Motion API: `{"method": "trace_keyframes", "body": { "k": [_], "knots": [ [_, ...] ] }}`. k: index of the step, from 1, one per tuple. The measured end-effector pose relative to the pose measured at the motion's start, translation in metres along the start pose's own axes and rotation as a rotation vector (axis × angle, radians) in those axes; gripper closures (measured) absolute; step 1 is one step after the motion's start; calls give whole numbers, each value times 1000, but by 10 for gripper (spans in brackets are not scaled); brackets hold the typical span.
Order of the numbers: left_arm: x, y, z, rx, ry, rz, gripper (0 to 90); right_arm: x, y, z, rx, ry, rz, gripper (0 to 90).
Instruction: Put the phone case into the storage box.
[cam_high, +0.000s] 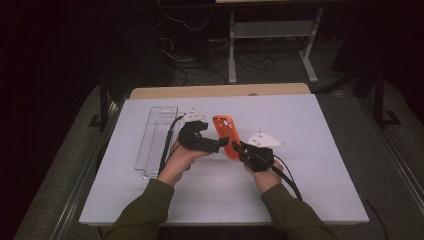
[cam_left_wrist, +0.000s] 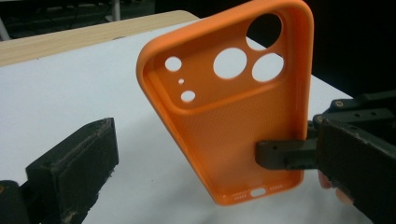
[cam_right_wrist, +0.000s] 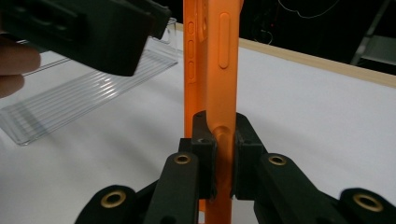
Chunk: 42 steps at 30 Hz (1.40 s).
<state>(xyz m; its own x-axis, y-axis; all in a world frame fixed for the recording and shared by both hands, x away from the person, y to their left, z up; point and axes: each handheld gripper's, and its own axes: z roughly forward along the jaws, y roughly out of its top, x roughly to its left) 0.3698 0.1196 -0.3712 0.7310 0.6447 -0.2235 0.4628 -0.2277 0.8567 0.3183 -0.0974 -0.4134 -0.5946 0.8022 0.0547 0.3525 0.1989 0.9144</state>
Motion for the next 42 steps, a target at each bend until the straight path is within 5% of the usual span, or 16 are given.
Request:
{"method": "trace_keyframes", "body": {
  "k": [42],
  "knots": [
    [-4, 0, 4, -65, -14, -37, 0, 24, -4, 6, 21, 47, -43, 804]
  ]
}}
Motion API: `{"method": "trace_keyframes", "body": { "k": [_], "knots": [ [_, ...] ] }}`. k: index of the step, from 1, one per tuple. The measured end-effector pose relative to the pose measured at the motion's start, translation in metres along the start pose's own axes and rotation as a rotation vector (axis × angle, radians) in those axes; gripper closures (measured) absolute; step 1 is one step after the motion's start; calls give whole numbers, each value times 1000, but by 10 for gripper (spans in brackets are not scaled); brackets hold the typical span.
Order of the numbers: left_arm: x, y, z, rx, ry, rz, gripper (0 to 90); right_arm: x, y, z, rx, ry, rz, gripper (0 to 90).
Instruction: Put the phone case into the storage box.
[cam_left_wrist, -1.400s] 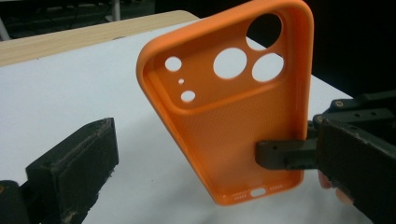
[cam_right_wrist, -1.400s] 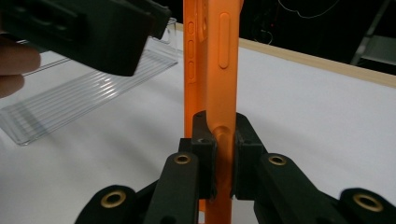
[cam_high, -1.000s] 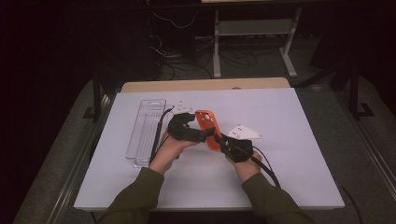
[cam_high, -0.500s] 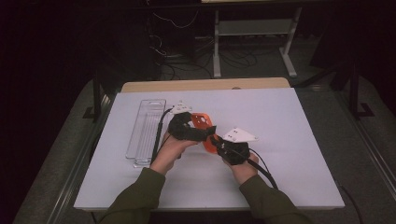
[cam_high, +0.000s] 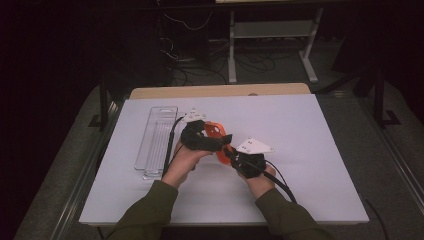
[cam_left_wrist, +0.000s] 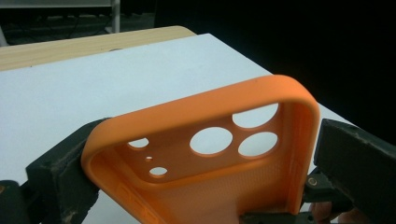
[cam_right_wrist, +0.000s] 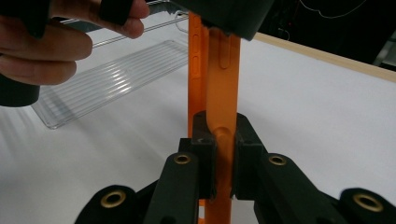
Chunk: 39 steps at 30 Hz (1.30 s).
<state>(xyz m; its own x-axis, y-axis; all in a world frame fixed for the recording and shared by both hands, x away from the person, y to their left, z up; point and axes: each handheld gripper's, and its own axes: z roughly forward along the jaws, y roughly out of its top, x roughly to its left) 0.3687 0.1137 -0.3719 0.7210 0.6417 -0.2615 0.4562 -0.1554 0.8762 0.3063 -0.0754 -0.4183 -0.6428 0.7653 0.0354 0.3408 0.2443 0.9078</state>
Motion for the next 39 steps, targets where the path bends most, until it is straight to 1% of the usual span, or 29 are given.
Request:
{"method": "trace_keyframes", "body": {
  "k": [1, 7, 9, 10, 11, 12, 13, 16, 18, 26, 31, 33, 35, 39],
  "knots": [
    [0, 0, 0, -3, -1, -2, 0, 1, 0, 0, 4, 1, 3, 804],
    [0, 0, 0, -2, -5, -14, 0, 2, -2, 1, 13, -1, -16, 803],
    [0, 0, 0, -4, -4, -12, 3, 3, -2, 2, 17, 0, -21, 803],
    [1, 0, -1, -1, -3, -9, 12, 3, -2, 2, 17, 1, -21, 803],
    [0, 0, -1, -2, -2, -16, 23, 3, -2, 2, 20, 1, -18, 803],
    [1, 0, -2, -1, 0, -15, 36, 3, -2, 2, 22, 1, -17, 803],
    [1, 0, -2, -8, -3, -16, 46, 3, -2, 2, 24, 3, -18, 803],
    [1, 0, -2, -8, -3, -13, 55, 3, -2, 2, 25, 3, -19, 802],
    [1, 0, -2, -13, -3, -19, 64, 3, -2, 2, 25, 3, -21, 802],
    [2, 1, -4, -20, -2, -16, 120, 3, -2, 2, 24, 2, -21, 802],
    [2, 1, -5, -17, -5, -15, 126, 2, -2, 2, 22, 1, -20, 801],
    [3, 1, -5, -25, -8, -11, 129, 2, -2, 2, 25, 3, -22, 799],
    [3, 1, -5, -28, -9, -16, 131, 2, -2, 2, 25, 4, -20, 797],
    [4, 1, -5, -26, -19, -10, 136, 2, -2, 2, 24, 3, -20, 791]
  ]
}}
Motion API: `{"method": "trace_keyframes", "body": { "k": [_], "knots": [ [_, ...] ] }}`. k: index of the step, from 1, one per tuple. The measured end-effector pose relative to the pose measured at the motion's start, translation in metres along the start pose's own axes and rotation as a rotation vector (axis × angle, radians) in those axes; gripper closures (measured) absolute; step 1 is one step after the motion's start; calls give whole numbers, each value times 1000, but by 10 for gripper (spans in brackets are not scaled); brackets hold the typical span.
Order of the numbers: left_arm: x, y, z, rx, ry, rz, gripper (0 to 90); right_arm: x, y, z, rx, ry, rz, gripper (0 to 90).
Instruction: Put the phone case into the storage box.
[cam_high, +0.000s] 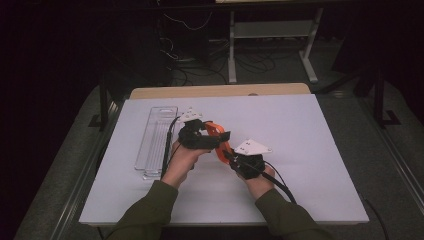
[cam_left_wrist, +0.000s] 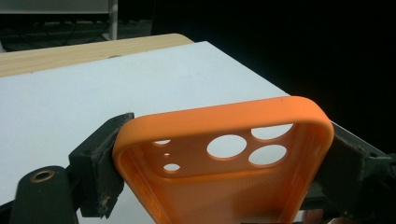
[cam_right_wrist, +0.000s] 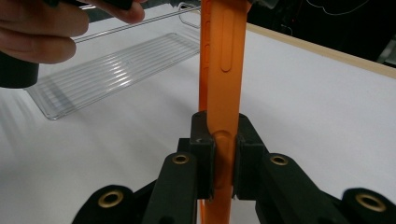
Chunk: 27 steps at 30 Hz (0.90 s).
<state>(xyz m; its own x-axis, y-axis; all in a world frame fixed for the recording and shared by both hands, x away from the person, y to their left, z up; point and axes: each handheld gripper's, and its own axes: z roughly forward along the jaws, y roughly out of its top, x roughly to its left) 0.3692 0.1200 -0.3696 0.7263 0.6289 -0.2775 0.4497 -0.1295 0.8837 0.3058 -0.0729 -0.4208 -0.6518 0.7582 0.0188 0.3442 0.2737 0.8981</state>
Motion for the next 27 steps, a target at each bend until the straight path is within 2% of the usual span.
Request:
{"method": "trace_keyframes", "body": {
  "k": [3, 6, 7, 15, 16, 19, 20, 21, 25, 27],
  "knots": [
    [0, 0, 0, 0, 0, 16, 140, -1, 0, 0, 4, 10, 4, 782],
    [-1, 0, 0, -7, 2, 8, 144, -1, 1, 1, 0, 14, -3, 770],
    [-1, 1, -1, 2, 9, 18, 144, -2, 1, 0, -1, 15, -4, 762],
    [-2, 0, 1, 14, 11, 13, 146, -8, 4, 0, -2, 14, 30, 442],
    [-1, 0, 1, 16, 9, 27, 146, -8, 4, 0, -2, 28, 43, 414],
    [-1, -1, 1, 11, 9, 27, 146, -8, 4, 0, -4, 33, 40, 348],
    [-2, 0, 1, 14, 8, 25, 146, -9, 4, 2, -8, 37, 25, 321],
    [-2, -1, 2, 10, 9, 25, 146, -8, 4, 2, 8, 41, 35, 300],
    [-2, -1, 1, 13, 10, 27, 146, -10, 4, 6, 46, 56, 23, 186],
    [-2, -1, 1, 12, 10, 18, 146, -10, 4, 8, 58, 43, 7, 115]
  ]
}}
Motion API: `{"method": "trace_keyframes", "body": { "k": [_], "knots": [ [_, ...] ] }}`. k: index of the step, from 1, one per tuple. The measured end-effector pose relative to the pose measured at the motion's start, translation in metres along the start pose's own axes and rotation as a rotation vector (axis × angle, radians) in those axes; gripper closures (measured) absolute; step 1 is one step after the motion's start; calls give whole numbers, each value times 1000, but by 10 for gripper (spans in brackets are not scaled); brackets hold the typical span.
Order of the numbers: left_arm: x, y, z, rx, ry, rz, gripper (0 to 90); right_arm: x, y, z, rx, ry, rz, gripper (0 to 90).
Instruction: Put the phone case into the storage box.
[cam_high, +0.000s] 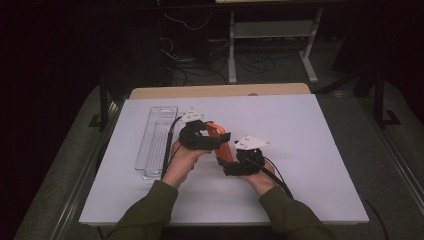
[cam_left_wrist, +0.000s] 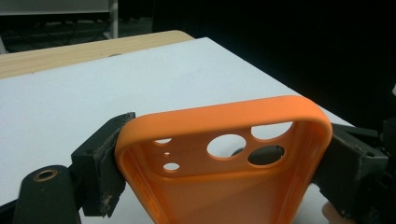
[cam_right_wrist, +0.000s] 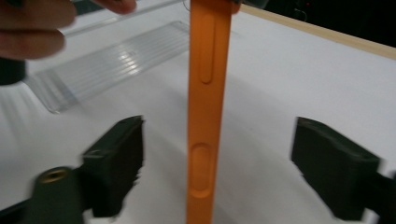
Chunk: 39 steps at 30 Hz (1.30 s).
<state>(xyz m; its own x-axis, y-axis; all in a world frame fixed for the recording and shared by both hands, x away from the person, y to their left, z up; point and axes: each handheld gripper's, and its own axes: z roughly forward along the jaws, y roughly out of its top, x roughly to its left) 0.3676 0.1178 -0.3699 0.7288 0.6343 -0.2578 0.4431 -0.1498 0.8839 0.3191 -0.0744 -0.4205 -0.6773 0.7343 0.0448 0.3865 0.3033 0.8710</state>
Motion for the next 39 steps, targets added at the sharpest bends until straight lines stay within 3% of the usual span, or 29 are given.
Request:
{"method": "trace_keyframes", "body": {
  "k": [5, 22, 28, 39],
  "knots": [
    [1, 0, -1, -1, -5, 2, 146, -4, 3, 2, 53, 23, -17, 0],
    [0, 1, -2, 5, -6, 14, 146, -18, 1, -10, 122, 101, -63, 0],
    [-1, 1, -2, 10, -2, 16, 146, -25, -2, -18, 125, 99, -52, 0],
    [-1, 2, -4, 4, 1, 22, 146, -45, -18, -50, 119, 89, -35, 0]
  ]
}}
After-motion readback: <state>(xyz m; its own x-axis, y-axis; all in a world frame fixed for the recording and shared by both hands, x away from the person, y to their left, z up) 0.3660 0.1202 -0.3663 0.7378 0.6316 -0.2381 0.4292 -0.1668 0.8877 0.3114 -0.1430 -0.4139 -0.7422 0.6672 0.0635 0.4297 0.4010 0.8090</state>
